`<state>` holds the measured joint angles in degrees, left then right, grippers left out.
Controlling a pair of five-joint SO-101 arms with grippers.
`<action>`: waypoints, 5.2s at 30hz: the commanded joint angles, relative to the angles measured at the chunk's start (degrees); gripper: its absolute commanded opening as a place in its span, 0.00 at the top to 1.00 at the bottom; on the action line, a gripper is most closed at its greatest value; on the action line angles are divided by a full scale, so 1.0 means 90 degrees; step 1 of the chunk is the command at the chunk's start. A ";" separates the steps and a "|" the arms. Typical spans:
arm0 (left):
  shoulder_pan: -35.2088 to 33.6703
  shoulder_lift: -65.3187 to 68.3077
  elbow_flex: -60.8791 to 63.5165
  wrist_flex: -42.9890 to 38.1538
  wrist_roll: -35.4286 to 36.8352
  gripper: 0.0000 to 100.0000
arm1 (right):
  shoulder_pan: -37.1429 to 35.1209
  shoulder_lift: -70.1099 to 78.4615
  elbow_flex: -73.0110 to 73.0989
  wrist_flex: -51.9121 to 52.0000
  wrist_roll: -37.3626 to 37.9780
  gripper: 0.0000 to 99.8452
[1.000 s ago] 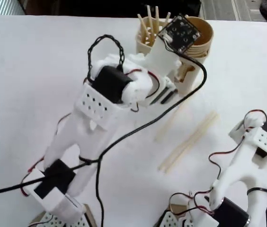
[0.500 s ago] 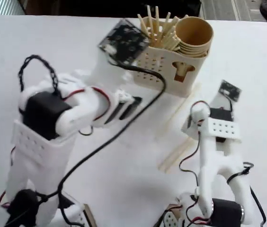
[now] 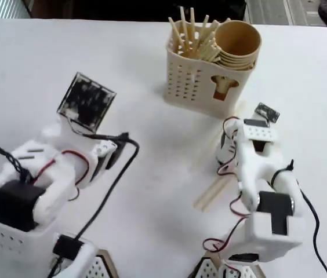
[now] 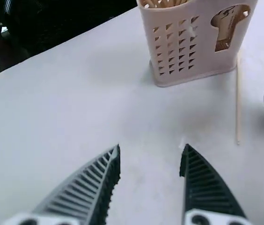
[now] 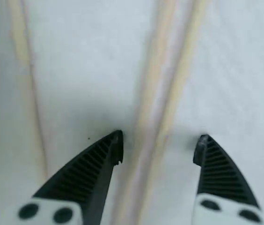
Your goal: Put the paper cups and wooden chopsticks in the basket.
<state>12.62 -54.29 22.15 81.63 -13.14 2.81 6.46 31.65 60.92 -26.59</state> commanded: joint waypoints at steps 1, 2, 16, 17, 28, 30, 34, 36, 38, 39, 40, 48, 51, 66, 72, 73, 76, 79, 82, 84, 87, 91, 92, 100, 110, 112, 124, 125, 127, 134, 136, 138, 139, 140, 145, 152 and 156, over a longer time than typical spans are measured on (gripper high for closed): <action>-0.0425 -0.0562 0.1485 -0.0703 -0.0078 0.78 | 0.0151 0.0513 -0.0488 -0.0073 -0.0039 0.76; -0.0513 -0.0581 0.1739 -0.0791 -0.0078 0.78 | 0.0151 0.0659 -0.0547 -0.0073 -0.0039 0.78; -0.2134 -0.0611 0.4034 -0.1504 -0.0107 0.79 | 0.0728 0.0972 -0.1182 0.0005 0.1485 0.98; -0.2222 -0.0611 0.4112 -0.1504 -0.0176 0.79 | 0.0728 0.0816 -0.1182 0.0093 0.1553 0.98; -0.2857 -0.0611 0.5314 -0.2325 -0.1026 0.79 | 0.0728 -0.0737 -0.1201 0.0571 0.1778 0.98; -0.2886 -0.0611 0.5499 -0.2452 -0.1153 0.79 | 0.0728 -0.0972 -0.1211 0.0698 0.1778 0.98; -0.2886 -0.0611 0.5636 -0.2491 -0.1162 0.79 | 0.0737 -0.1607 -0.1211 0.0904 0.1778 0.98; -0.2886 -0.0611 0.5636 -0.2491 -0.1162 0.79 | 0.0737 -0.1978 -0.1211 0.1050 0.1788 0.98; -0.2886 -0.0611 0.5675 -0.2501 -0.1172 0.79 | 0.0728 -0.2427 -0.1211 0.1187 0.1934 0.98; -0.2886 -0.0611 0.5714 -0.2530 -0.1172 0.79 | 0.0728 -0.2691 -0.1221 0.1226 0.1983 0.98; -0.2886 -0.0611 0.5763 -0.2598 -0.1172 0.79 | 0.0718 -0.2974 -0.1221 0.1245 0.2012 0.98; -0.2886 -0.0611 0.5851 -0.2706 -0.1172 0.79 | 0.0210 -0.5114 -0.2051 0.1216 0.2217 0.98; -0.2886 -0.0611 0.5851 -0.2706 -0.1172 0.79 | -0.0190 -0.5104 -0.2872 0.1177 0.2178 0.98; -0.2867 -0.0611 0.5910 -0.2716 -0.1172 0.79 | -0.1451 -0.2867 -0.4200 -0.3707 0.2227 0.98; -0.2877 -0.0611 0.5910 -0.2716 -0.1172 0.79 | -0.1568 -0.1617 -0.4210 -0.4967 0.2227 0.98; -0.2877 -0.0611 0.5910 -0.2716 -0.1172 0.79 | -0.1587 -0.1460 -0.4210 -0.5065 0.2237 0.98; -0.2877 -0.0611 0.5910 -0.2716 -0.1172 0.79 | -0.1675 -0.1001 -0.4210 -0.5133 0.2637 0.98; -0.2877 -0.0611 0.5910 -0.2716 -0.1172 0.79 | -0.1705 -0.0640 -0.4210 -0.5104 0.3048 0.98; -0.2877 -0.0611 0.5919 -0.2716 -0.1172 0.79 | -0.1695 -0.0503 -0.4200 -0.4733 0.3165 0.90; -0.2877 -0.0611 0.5919 -0.2716 -0.1172 0.79 | -0.1705 -0.0532 -0.4220 -0.4293 0.3165 0.81; -0.2877 -0.0611 0.5919 -0.2716 -0.1172 0.79 | -0.1695 -0.0923 -0.4366 -0.3404 0.3165 0.77; -0.2877 -0.0611 0.5919 -0.2716 -0.1172 0.79 | -0.1529 -0.1802 -0.4435 -0.1705 0.3165 0.79; -0.2877 -0.0611 0.5919 -0.2716 -0.1172 0.79 | -0.1460 -0.2017 -0.4425 -0.1226 0.3155 0.79; -0.2877 -0.0611 0.5919 -0.2764 -0.1172 0.79 | -0.0835 -0.2818 -0.4073 0.2154 0.3126 0.79; -0.2886 -0.0611 0.6105 -0.3087 -0.1172 0.79 | -0.0210 -0.3023 -0.2012 0.3043 0.3116 0.79; -0.2886 -0.0611 0.6115 -0.3087 -0.1172 0.79 | -0.0200 -0.2926 -0.1338 0.2730 0.3106 0.79; -0.2886 -0.0611 0.6115 -0.3077 -0.1172 0.79 | -0.0200 -0.1109 -0.0049 0.0415 0.1797 0.79; -0.2886 -0.0611 0.6115 -0.3077 -0.1172 0.79 | -0.0190 -0.0923 -0.0049 0.0327 0.1748 0.79; -0.2886 -0.0611 0.6115 -0.3077 -0.1172 0.79 | -0.0171 -0.0679 -0.0049 0.0220 0.1719 0.79; -0.2886 -0.0611 0.6115 -0.3077 -0.1172 0.79 | -0.0083 -0.0444 -0.0039 0.0132 0.1582 0.82; -0.2886 -0.0611 0.6115 -0.3077 -0.1172 0.79 | 0.0044 -0.0444 -0.0020 -0.0015 0.1592 0.88; -0.2886 -0.0611 0.6115 -0.3077 -0.1172 0.79 | 0.0171 -0.0444 -0.0010 -0.0171 0.1592 0.93; -0.2886 -0.0611 0.6115 -0.3077 -0.1172 0.79 | 0.0220 -0.0435 -0.0010 -0.0190 0.1592 0.95; -0.2886 -0.0611 0.6115 -0.3077 -0.1172 0.79 | 0.0249 -0.0435 -0.0010 -0.0200 0.1602 0.95; -0.2886 -0.0611 0.6115 -0.3077 -0.1172 0.79 | 0.0230 -0.0435 0.0010 -0.0103 0.1612 0.92; -0.2886 -0.0611 0.6125 -0.3077 -0.1172 0.79 | 0.0239 -0.0435 0.0068 -0.0093 0.1631 0.92; -0.2886 -0.0611 0.6125 -0.3077 -0.1172 0.79 | 0.0210 -0.0396 0.0205 -0.0093 0.1631 0.92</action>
<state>-12.79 -58.42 77.27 54.99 -22.99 4.31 2.86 33.49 59.60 -11.74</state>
